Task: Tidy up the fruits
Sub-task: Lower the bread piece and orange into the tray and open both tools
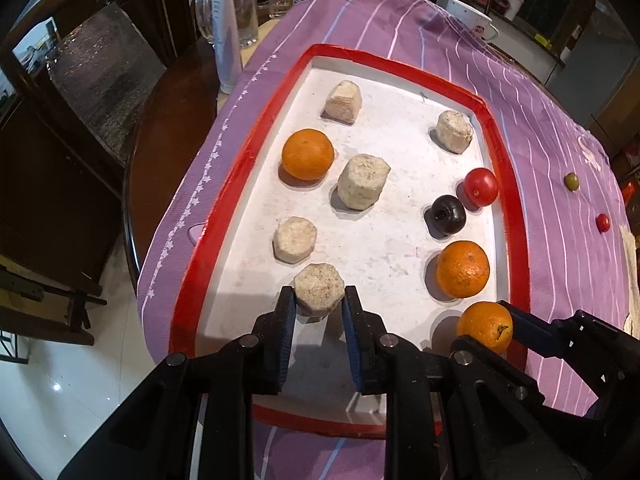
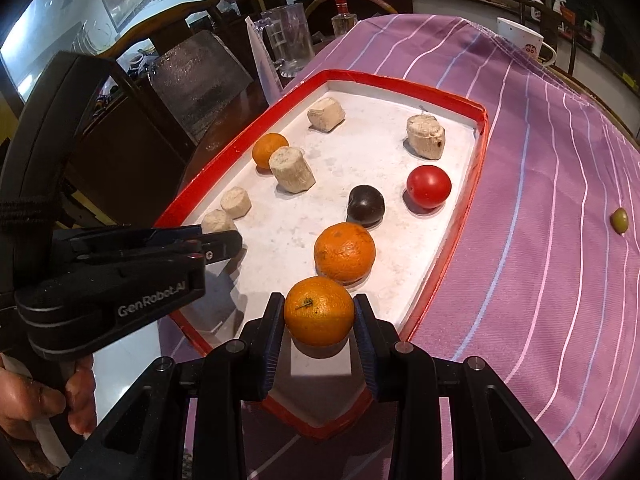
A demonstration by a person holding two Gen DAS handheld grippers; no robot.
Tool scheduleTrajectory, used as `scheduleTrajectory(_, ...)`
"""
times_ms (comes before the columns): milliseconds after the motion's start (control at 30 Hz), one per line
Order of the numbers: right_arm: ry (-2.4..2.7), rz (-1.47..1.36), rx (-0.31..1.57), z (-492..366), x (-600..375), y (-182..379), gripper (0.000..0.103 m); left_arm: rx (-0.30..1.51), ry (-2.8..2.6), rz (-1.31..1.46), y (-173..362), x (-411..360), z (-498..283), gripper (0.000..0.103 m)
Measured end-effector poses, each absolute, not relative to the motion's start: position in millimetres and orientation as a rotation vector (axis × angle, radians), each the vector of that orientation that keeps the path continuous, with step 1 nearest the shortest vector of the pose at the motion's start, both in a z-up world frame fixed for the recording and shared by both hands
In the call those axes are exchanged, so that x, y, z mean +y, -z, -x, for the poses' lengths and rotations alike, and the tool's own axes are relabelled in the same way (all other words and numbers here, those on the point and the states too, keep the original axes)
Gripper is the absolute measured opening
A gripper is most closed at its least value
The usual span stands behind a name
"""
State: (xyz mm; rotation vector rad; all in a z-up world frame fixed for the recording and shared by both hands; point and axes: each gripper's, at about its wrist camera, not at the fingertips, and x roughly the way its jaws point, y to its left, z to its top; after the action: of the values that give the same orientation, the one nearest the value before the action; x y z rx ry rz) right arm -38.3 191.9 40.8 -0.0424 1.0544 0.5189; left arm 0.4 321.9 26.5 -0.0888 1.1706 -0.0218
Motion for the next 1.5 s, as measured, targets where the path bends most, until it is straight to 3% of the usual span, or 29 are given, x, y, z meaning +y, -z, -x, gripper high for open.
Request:
scheduleTrajectory(1100,-0.558,0.056,1.057,35.8,202.8,-31.0,0.039,1.152,-0.015,0.057,-28.1,322.8,-2.6,0.023)
scheduleTrajectory(1167,-0.557,0.052,1.059,36.7,202.4,-31.2,0.039,1.145,-0.025,0.066,-31.1,326.1,-0.9,0.026)
scheduleTrajectory(1267,-0.554,0.051,1.057,39.1,202.3,-32.8,0.039,1.133,-0.034,0.073,-35.3,328.2,2.6,0.039)
scheduleTrajectory(1500,-0.554,0.062,1.030,46.2,202.3,-40.4,0.039,1.109,-0.044,0.071,-46.3,327.4,9.2,0.050)
